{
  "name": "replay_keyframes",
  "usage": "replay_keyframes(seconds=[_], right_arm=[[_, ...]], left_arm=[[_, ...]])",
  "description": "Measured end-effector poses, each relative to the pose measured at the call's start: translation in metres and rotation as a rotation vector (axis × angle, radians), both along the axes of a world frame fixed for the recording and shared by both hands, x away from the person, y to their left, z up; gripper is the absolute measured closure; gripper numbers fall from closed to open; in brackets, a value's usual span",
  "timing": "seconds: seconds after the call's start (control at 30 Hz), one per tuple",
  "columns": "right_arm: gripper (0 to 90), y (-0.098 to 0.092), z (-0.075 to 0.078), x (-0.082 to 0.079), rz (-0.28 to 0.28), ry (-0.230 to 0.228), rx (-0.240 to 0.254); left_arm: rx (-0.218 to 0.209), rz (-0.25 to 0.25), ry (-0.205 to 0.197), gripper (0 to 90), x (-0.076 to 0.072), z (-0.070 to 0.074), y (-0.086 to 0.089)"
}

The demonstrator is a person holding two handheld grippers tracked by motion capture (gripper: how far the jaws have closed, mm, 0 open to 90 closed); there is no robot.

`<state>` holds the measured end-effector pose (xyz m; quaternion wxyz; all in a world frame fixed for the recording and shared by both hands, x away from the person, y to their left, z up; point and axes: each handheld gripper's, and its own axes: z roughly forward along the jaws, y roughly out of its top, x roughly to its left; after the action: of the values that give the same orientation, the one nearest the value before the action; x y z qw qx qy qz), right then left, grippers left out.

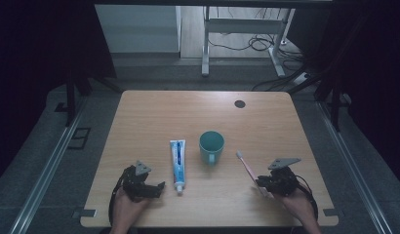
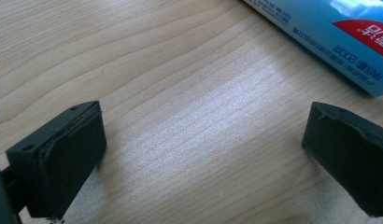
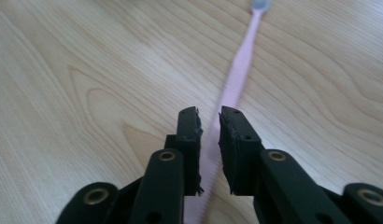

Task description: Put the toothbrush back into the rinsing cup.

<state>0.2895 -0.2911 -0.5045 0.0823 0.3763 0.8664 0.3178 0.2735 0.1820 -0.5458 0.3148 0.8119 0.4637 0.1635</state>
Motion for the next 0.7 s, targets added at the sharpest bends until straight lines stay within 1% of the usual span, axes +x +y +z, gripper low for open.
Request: replay_keyframes(seconds=[0.13, 0.27, 0.37, 0.4, 0.6, 0.63, 0.7], right_arm=[[70.0, -0.003, -0.001, 0.004, -0.011, 0.026, -0.021], [66.5, 0.001, -0.002, 0.009, -0.011, 0.053, -0.049], [65.6, 0.003, -0.001, 0.012, -0.012, 0.065, -0.059], [64.8, 0.005, -0.001, 0.015, -0.013, 0.075, -0.074], [63.7, 0.013, 0.004, 0.023, -0.005, 0.117, -0.119], [63.7, 0.013, 0.004, 0.023, -0.005, 0.117, -0.119], [63.8, 0.018, 0.006, 0.028, 0.000, 0.139, -0.145]], left_arm=[[-0.001, 0.000, 0.000, 0.0, 0.000, 0.000, 0.000], [-0.002, 0.002, 0.001, 0.0, 0.000, 0.000, 0.000], [-0.003, 0.003, 0.001, 0.0, 0.000, 0.000, 0.000], [-0.004, 0.004, 0.002, 0.0, 0.000, 0.000, 0.000], [-0.005, 0.005, 0.001, 0.0, 0.000, 0.000, 0.000], [-0.005, 0.005, 0.001, 0.0, 0.000, 0.000, 0.000], [-0.005, 0.005, 0.001, 0.0, 0.000, 0.000, 0.000]])
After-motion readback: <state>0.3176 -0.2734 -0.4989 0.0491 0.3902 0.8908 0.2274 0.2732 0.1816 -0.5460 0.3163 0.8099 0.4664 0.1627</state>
